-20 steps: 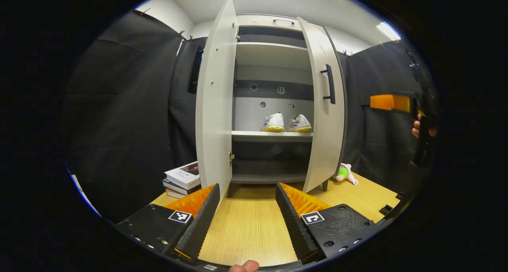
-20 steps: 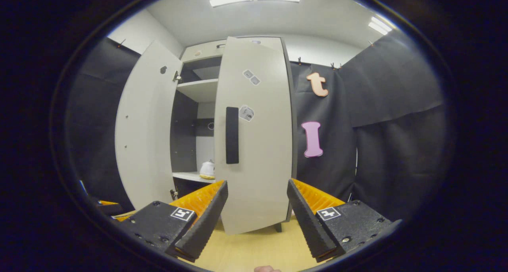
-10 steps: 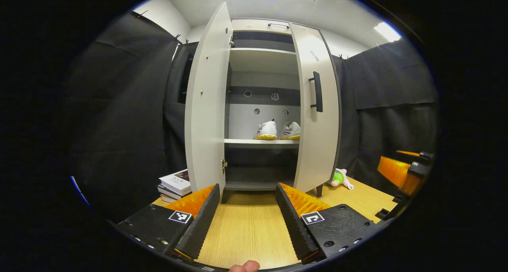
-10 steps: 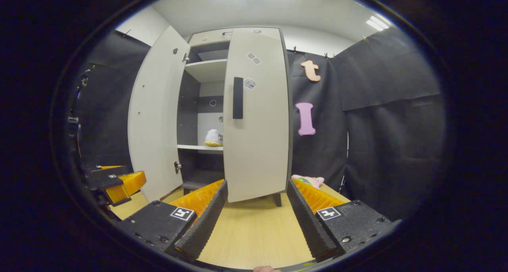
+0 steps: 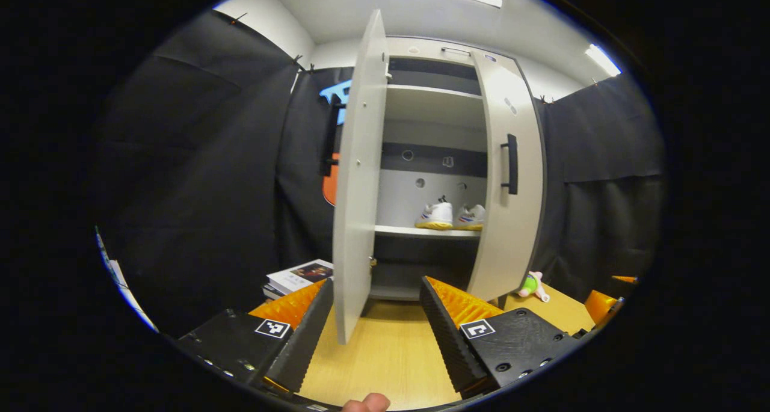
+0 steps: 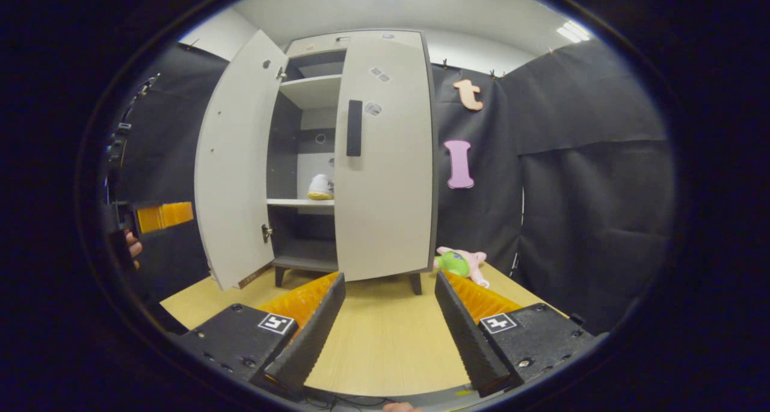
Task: Grab one shoe with the right hand and put it into the shoe cabinet, grab the other shoe with the left hand and put it into the shoe cabinet; then close the right door with the right hand and the left door with the left hand.
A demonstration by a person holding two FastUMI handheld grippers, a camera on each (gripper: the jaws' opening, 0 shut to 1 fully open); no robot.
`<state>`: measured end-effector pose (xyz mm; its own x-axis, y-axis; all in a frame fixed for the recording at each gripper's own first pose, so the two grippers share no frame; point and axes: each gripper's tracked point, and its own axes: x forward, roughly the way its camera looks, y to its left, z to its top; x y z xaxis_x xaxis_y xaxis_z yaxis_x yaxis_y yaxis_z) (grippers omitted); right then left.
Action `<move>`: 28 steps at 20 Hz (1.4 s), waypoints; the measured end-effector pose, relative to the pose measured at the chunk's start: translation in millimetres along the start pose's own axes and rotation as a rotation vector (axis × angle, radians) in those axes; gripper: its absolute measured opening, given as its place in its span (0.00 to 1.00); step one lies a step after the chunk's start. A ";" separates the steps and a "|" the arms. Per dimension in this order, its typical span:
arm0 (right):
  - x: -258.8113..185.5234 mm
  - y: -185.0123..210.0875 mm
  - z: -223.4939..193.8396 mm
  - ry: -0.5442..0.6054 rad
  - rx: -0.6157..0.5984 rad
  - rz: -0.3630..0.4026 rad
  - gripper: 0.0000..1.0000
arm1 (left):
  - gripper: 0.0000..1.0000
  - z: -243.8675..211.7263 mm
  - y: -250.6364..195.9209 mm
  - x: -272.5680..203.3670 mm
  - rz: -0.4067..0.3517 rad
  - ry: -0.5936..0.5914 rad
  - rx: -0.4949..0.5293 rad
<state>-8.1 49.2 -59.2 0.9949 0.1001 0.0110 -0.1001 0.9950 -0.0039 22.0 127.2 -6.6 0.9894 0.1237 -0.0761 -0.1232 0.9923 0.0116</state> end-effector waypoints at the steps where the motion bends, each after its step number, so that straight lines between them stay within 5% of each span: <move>1: -0.1 0.7 -0.3 0.002 -0.003 0.004 0.97 | 0.87 13.7 15.8 4.8 0.026 -0.024 0.001; 5: -1.4 5.7 0.2 0.003 -0.003 0.028 0.98 | 0.90 60.7 81.5 32.7 0.138 -0.065 -0.012; 10: -2.1 5.0 3.4 -0.004 -0.008 0.032 0.98 | 0.90 101.8 126.8 82.0 0.188 -0.077 -0.062; 16: -1.2 -3.2 5.6 -0.006 0.015 0.010 0.98 | 0.90 124.2 120.3 135.1 0.133 -0.054 -0.057; 28: 10.3 -1.1 7.2 -0.004 0.017 0.001 0.98 | 0.90 133.1 110.5 137.1 0.139 -0.081 0.010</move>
<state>2.2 49.2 -51.9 0.9948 0.1006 0.0150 -0.1008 0.9948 0.0134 154.3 253.5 116.9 0.9659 0.2587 0.0075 -0.2588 0.9656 0.0262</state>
